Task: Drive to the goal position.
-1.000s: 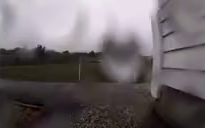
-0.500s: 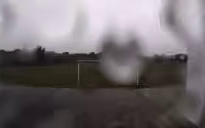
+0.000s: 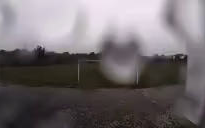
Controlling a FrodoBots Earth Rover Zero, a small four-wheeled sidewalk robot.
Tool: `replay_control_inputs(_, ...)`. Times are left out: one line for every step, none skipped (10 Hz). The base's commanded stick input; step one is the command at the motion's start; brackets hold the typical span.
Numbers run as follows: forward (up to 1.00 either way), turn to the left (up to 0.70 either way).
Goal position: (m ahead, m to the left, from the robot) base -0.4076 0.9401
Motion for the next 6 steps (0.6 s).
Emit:
replay_control_inputs(0.0,0.44)
replay_control_inputs(0.0,0.7)
replay_control_inputs(0.0,0.7)
replay_control_inputs(0.0,0.7)
replay_control_inputs(0.0,0.7)
replay_control_inputs(0.0,0.7)
